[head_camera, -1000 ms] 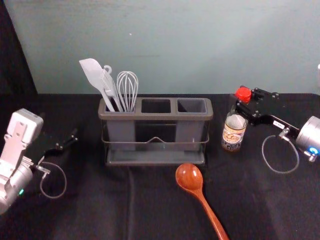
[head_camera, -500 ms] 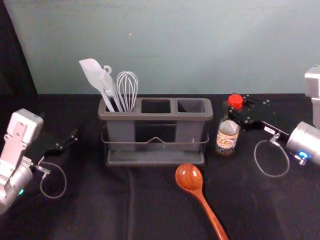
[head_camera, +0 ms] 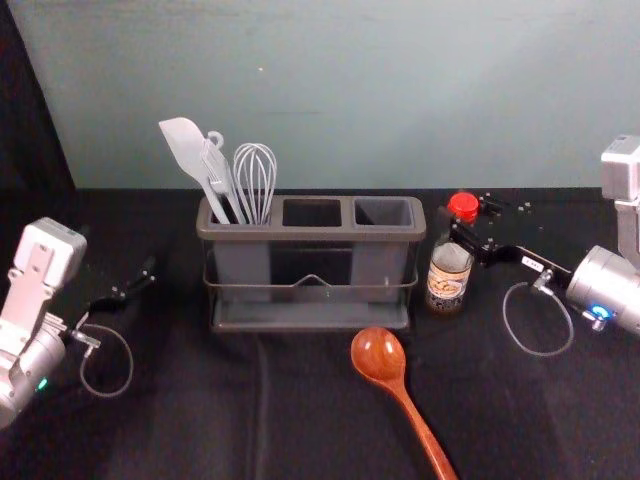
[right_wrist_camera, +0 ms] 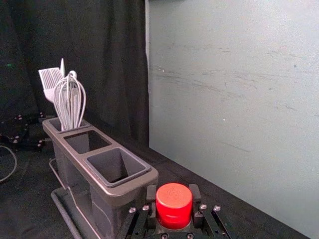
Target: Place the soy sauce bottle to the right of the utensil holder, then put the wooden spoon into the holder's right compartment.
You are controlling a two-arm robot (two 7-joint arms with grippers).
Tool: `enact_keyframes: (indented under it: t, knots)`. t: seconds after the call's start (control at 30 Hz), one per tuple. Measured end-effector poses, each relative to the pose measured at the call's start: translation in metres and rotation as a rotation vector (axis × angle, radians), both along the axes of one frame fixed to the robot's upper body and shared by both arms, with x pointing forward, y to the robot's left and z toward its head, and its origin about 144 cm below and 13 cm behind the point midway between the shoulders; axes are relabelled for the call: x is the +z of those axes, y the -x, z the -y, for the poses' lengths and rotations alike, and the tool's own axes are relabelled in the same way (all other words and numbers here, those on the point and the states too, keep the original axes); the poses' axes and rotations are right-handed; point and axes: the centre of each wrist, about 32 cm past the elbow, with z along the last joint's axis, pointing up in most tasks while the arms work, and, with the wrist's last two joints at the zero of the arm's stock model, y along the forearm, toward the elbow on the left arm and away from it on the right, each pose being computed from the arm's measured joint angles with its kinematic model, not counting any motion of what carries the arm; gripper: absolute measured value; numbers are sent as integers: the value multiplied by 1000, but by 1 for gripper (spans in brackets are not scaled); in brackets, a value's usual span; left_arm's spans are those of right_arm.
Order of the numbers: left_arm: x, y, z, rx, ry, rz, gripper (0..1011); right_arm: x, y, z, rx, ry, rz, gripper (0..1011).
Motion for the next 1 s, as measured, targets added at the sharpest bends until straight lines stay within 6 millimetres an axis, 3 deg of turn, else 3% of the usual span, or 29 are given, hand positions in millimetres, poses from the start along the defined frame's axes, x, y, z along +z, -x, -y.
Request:
enact_keyframes:
  t: [0.87, 0.97, 1.0]
  knots:
    - [0, 0, 0, 0, 0, 0, 1012, -2, 0, 0, 4, 1, -14, 388]
    - [0, 0, 0, 0, 0, 0, 1011, -2, 0, 0, 4, 1, -14, 403]
    - [0, 0, 0, 0, 0, 0, 1012, -2, 0, 0, 4, 0, -14, 468]
